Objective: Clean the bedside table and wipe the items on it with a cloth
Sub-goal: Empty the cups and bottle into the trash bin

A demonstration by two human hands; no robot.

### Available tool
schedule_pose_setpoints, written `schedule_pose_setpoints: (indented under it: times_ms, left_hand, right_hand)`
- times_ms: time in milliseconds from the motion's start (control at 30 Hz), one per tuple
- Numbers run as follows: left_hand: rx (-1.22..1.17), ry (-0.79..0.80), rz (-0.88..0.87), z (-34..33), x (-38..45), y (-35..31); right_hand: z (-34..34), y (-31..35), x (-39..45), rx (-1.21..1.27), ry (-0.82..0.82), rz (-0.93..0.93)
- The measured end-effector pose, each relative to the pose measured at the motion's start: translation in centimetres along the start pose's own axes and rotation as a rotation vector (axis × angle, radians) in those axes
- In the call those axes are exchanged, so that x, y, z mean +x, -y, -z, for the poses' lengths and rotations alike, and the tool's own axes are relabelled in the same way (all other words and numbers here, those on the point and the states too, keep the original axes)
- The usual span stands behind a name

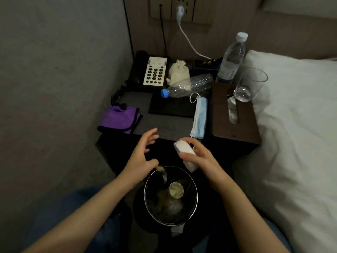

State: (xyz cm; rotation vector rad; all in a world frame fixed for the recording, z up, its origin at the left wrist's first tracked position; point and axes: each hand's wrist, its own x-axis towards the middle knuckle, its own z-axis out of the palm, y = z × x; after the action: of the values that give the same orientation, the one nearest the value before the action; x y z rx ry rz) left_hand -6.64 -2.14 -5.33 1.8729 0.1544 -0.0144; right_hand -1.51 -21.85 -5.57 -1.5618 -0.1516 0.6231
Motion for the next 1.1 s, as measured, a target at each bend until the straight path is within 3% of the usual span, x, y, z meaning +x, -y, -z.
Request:
schedule_pose_setpoints:
  times_ms: [167, 267, 400, 733, 1100]
  left_hand:
    - [0.051, 0.174, -0.063, -0.4, -0.1, -0.4]
    - [0.025, 0.196, -0.111, -1.7, 0.2, -1.7]
    - [-0.092, 0.113, -0.172, -3.3, 0.9, -4.4]
    - [-0.228, 0.047, -0.225, -6.5, 2.1, -9.9]
    - [-0.161, 0.065, -0.25, -7.2, 2.3, -10.8]
  right_hand:
    - [0.2, -0.1, 0.2, 0.735, 0.147, -0.184]
    - [-0.2, 0.7, 0.0, 0.863, 0.332, -0.131]
    - [-0.2, 2.5, -0.6, 1.009, 0.357, -0.048]
    - [2.8, 6.7, -2.8, 1.04, 0.206, 0.0]
    - [3.7, 6.5, -3.4, 1.033, 0.145, -0.022]
